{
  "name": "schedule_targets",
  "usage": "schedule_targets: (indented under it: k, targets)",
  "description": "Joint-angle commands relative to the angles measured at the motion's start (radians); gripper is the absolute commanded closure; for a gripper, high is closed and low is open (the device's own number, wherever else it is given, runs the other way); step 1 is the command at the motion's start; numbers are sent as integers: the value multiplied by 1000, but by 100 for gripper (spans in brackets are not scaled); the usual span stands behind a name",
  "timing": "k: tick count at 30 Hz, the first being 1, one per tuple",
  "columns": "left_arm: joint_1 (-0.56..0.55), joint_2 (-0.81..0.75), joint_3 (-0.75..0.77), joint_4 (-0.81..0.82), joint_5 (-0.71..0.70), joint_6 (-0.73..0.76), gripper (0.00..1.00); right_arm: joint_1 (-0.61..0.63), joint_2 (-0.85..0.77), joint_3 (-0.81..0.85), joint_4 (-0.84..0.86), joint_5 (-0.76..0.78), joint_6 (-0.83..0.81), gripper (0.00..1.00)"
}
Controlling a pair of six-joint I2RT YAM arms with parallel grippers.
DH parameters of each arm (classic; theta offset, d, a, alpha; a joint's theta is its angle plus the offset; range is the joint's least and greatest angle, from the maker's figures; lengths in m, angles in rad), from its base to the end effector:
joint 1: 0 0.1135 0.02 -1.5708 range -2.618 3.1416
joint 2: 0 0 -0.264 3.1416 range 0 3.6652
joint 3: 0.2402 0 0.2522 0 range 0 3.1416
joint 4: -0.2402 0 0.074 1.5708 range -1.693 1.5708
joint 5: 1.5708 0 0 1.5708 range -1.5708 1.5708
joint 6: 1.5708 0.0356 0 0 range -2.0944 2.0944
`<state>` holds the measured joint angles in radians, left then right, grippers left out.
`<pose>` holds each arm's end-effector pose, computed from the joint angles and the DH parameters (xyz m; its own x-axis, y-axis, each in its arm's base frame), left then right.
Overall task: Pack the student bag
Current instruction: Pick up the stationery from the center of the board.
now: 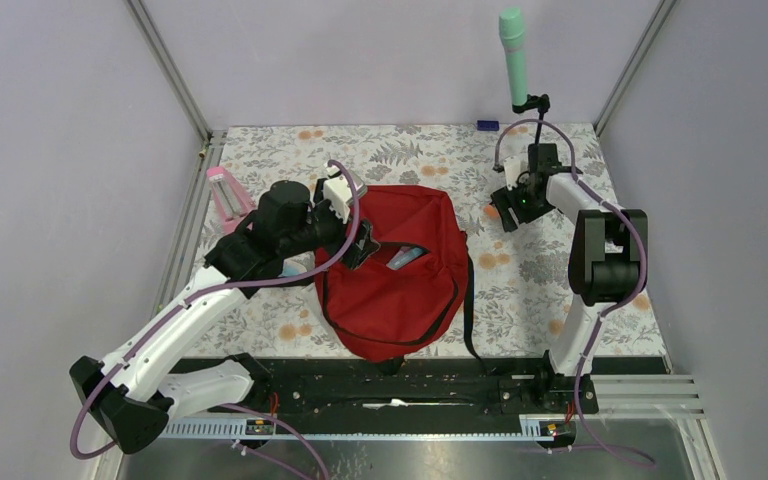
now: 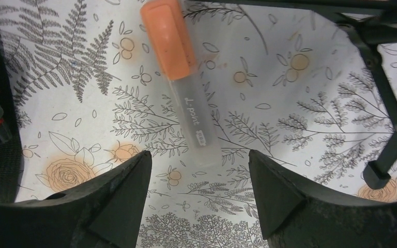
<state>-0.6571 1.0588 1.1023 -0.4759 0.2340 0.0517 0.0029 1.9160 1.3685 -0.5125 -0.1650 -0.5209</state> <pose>0.1782 -0.1479 0.3687 -0.2920 0.2888 -0.9118 0.7770 0.6275 -0.0501 0.4030 0.0070 0.1905 -0.7153 -0.4930 -0.4953 -0.5063 0.8541 -0.1190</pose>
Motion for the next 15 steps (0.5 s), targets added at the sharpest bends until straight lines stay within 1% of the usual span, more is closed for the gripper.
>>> schedule_targets:
  k: [1,6,9,15]
  targets:
    - [8,-29,-8,65,26,-4,13,22,-14,-32,23,34,-61,25]
    - [10,-23,-3,66,38,-7,13,22,6,-24,36,35,-70,26]
    - [11,-27,-3,68,39,-6,13,23,27,-6,17,35,-81,29]
    - [15,-37,-10,72,36,-6,13,25,42,-8,0,32,-98,31]
